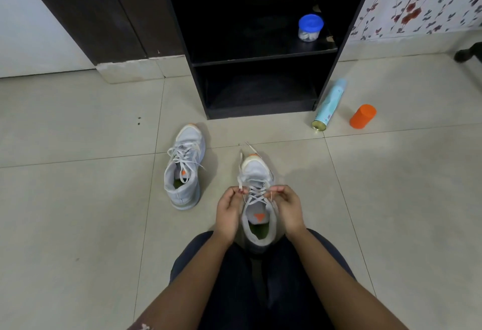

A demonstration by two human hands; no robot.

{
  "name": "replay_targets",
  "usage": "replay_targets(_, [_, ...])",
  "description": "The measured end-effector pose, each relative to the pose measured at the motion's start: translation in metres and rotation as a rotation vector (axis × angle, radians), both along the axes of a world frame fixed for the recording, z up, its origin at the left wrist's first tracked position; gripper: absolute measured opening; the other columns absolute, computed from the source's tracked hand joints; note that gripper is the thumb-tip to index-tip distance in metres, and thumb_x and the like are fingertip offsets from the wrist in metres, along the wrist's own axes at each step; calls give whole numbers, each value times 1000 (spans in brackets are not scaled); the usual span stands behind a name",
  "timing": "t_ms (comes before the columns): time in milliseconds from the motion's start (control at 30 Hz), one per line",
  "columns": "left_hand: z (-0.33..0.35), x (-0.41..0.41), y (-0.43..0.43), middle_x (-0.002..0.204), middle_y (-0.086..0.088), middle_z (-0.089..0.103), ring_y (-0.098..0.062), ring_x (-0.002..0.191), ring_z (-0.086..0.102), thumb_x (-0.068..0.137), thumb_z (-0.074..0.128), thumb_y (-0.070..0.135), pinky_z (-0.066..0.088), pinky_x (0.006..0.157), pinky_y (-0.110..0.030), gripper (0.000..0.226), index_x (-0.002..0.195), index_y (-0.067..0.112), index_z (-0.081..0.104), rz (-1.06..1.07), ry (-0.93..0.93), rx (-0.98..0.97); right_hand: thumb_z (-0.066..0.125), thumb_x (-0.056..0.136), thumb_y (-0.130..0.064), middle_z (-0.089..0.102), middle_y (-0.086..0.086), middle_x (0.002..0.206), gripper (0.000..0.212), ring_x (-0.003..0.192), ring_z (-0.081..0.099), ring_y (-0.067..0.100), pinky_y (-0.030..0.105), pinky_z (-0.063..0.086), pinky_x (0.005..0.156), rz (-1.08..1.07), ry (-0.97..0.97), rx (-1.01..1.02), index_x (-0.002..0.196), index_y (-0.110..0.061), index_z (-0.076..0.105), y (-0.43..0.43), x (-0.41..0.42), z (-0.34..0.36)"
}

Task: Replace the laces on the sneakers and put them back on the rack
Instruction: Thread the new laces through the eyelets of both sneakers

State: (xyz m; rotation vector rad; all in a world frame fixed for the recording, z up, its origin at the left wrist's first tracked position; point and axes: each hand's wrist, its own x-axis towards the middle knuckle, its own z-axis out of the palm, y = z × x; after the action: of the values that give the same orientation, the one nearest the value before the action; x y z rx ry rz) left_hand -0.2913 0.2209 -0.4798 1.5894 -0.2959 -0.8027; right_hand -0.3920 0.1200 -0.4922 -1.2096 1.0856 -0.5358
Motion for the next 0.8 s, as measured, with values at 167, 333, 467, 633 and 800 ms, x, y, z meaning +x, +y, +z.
replay_targets(167, [13,14,-12,99,0,70,-10,96,65,100,44,12,48,86,-19,21,99,8,65,-192,-236,-119,48,80,17,69,-10,71,43,77,63,5,20,48,82,455,32,-163,67,-20,66,-6,7,20])
replay_targets(333, [7,33,-14,85,-1,63,-16,77,59,98,34,38,48,71,-36,34,97,11,55,-566,-624,45,49,82,13,71,-13,80,47,91,65,10,24,51,86,613,45,-202,68,-27,70,-12,-2,38])
replay_targets(467, [8,46,-15,90,0,59,-14,80,56,97,33,37,43,68,-28,38,99,10,59,-684,-958,52,55,78,9,68,-15,87,34,91,61,4,21,48,86,683,115,-391,73,-19,74,-14,-9,48])
replay_targets(633, [2,46,-14,94,-3,64,-24,78,61,97,38,33,46,61,-30,32,105,14,63,-593,-1166,289,55,86,-21,58,2,115,31,106,50,26,36,40,90,831,685,-911,115,-23,66,-3,-10,40])
replay_targets(800, [9,48,-25,85,-9,67,-28,80,60,94,44,25,40,64,-33,24,83,11,60,-639,-737,606,49,89,-23,47,8,126,55,110,46,27,36,40,91,727,790,-932,143,-18,37,30,-5,28])
